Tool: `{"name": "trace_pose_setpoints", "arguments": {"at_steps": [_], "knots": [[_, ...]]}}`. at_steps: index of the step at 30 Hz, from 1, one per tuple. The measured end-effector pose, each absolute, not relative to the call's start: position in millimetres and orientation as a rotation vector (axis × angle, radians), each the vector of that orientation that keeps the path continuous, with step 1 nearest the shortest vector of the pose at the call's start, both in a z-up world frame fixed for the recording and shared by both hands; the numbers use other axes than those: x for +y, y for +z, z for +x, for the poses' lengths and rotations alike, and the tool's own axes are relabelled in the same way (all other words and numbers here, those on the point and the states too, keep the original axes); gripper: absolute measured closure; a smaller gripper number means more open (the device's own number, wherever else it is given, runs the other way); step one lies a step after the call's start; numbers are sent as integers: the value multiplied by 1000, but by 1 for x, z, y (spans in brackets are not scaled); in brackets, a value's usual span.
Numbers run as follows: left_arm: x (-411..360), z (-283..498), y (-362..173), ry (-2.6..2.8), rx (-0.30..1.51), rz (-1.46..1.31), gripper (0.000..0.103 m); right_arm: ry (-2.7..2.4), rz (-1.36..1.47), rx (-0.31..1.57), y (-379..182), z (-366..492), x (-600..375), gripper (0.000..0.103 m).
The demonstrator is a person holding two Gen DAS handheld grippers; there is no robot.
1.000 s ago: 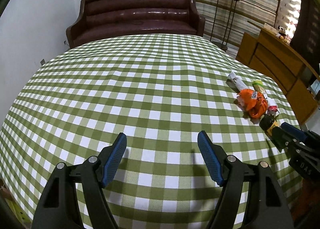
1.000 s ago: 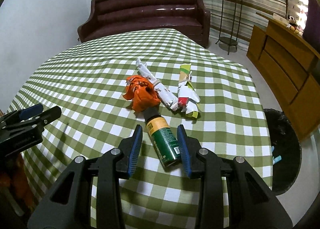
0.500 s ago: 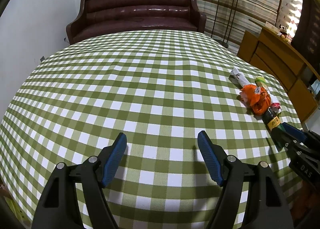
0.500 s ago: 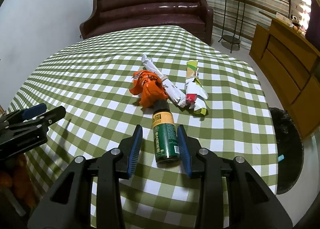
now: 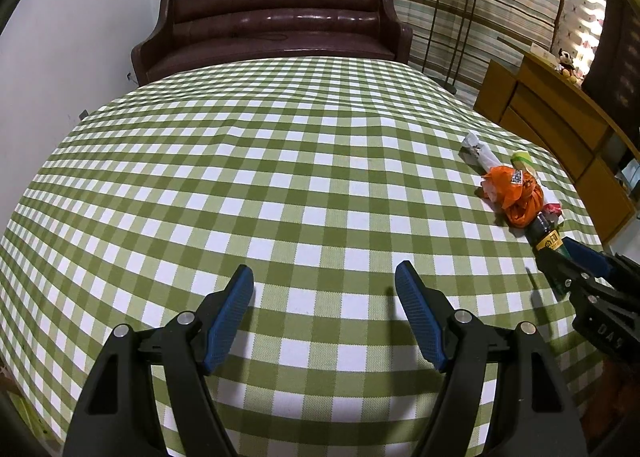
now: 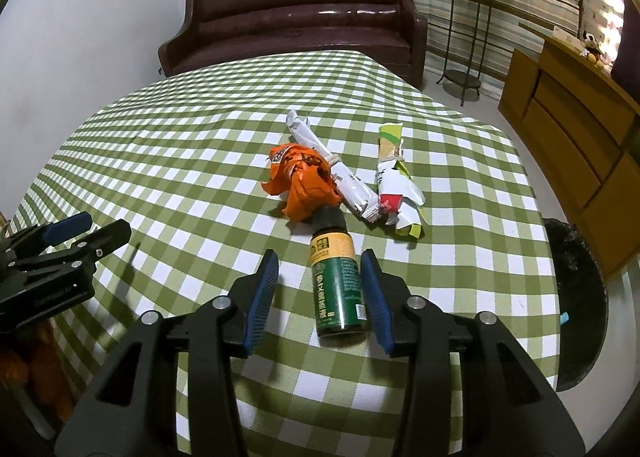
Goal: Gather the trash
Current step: 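Lower the right gripper onto the green spray can and close it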
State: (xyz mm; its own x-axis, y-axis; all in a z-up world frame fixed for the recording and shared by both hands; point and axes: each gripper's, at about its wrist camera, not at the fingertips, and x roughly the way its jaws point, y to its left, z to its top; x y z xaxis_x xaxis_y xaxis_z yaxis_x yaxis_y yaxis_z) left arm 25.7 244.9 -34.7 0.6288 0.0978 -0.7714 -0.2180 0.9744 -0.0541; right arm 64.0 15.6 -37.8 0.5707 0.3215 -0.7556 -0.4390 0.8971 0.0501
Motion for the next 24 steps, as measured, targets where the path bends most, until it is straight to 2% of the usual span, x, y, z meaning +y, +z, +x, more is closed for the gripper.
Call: {"name": "trace_pose_setpoints", "arguments": {"at_steps": [7, 24], "knots": [[244, 26, -35, 182, 873, -148, 32, 442, -179, 868, -43, 60, 21, 77], [242, 26, -35, 179, 873, -145, 32, 418, -156, 836, -39, 42, 11, 80]]}}
